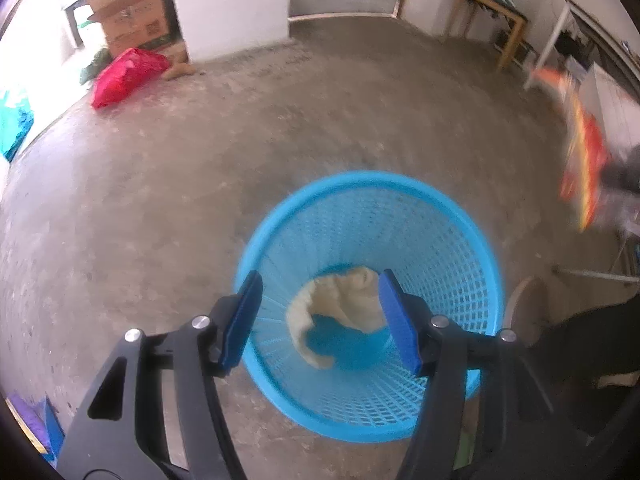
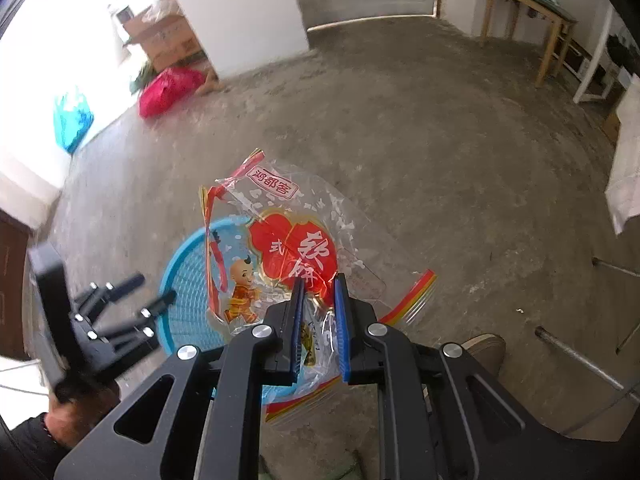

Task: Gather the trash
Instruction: 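Lower the snack bag into the blue basket and open the right gripper, then move both grippers back to the table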

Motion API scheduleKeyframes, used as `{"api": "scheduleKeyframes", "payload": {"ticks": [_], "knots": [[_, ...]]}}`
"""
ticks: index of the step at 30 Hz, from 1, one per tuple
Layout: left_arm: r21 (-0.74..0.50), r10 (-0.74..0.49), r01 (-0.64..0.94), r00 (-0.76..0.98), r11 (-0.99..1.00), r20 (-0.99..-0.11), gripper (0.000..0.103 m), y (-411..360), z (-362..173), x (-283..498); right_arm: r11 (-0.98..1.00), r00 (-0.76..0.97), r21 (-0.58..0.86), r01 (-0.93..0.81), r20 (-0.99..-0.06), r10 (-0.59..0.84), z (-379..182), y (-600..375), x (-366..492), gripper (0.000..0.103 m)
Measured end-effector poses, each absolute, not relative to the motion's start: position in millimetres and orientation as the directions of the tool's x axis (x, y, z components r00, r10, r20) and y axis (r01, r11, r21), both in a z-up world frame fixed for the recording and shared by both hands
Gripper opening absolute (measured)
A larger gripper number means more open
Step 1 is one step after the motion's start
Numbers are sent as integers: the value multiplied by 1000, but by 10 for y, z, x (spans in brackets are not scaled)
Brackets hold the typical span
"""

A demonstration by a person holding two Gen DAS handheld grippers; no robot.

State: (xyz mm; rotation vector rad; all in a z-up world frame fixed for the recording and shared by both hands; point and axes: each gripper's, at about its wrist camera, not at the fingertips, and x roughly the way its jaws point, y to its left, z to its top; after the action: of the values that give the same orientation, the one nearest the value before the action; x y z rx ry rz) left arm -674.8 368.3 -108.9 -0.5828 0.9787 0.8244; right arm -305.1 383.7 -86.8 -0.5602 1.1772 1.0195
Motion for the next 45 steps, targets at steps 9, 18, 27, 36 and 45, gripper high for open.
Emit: {"api": "scheduleKeyframes", "payload": {"ticks": [9,18,27,36,45], "knots": [[-107,385,-864,326,492,-864,57,3810,-945,-7076,383,-27,122,-916,-970,243,-1395,4087,-3593,15],[-128,379,-881,322,455,-868,57,3879,-1015,-7245,319,-67,125,-939,-981,184,-1701,4294,-3798,16],[-127,388,-884,322,450,-864,57,3920,-999,-7222,290,-101,144,-946,-982,156,-1819,4328,-3866,34],[-119,406,-876,332,467,-851,57,3991,-876,-7157,341,-138,181,-922,-979,147,-1844,4272,-3792,69],[-115,428,-863,355,492,-831,57,4006,-679,-7069,358,-132,183,-916,-978,162,-1781,4186,-3747,73]]}}
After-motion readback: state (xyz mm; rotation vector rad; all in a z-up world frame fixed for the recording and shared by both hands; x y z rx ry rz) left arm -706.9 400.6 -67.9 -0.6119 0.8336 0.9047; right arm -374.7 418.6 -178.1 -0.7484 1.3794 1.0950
